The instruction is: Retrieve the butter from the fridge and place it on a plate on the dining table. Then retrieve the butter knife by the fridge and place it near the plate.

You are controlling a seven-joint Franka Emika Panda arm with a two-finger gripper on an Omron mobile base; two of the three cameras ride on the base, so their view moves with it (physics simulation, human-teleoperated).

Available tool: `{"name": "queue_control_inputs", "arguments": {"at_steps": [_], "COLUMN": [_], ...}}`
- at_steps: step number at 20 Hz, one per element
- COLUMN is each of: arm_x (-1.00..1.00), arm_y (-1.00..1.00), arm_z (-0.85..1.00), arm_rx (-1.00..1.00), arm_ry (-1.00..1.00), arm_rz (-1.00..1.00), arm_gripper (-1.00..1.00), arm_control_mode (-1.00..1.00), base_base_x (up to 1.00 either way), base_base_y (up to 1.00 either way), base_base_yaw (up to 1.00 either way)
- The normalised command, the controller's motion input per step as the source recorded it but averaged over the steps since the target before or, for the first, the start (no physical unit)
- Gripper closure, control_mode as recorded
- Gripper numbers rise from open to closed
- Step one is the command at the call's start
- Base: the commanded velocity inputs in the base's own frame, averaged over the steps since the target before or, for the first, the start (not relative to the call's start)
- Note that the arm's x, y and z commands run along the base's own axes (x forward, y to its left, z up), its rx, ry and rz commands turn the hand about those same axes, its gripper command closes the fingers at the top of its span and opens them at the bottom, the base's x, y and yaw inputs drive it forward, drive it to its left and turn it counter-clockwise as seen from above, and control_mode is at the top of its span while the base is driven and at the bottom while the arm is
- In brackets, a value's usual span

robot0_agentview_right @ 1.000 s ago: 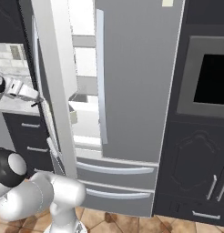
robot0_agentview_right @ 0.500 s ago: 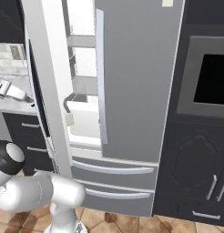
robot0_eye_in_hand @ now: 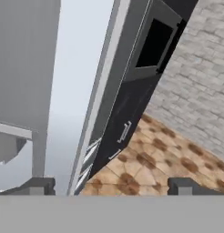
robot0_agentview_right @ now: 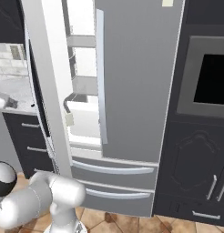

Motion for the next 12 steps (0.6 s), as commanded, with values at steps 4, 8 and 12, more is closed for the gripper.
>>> {"name": "queue_control_inputs", "arguments": {"at_steps": [4,8,12], "arm_x": [-1.00,-0.40,0.00], "arm_y": [-0.74,-0.99,-1.00], "arm_z": [0.19,0.14,0.10], "arm_rx": [0.20,0.78,0.99], "arm_ry": [-0.32,-0.10,0.00], "arm_rz": [0.15,0.08,0.10], "arm_gripper": [-1.00,-1.00,-1.00], "arm_control_mode": [-1.00,-1.00,-1.00], "base_base_x": [0.00,0.00,0.00], "base_base_y": [0.00,0.00,0.00], "base_base_yaw": [0.00,0.00,0.00]}}
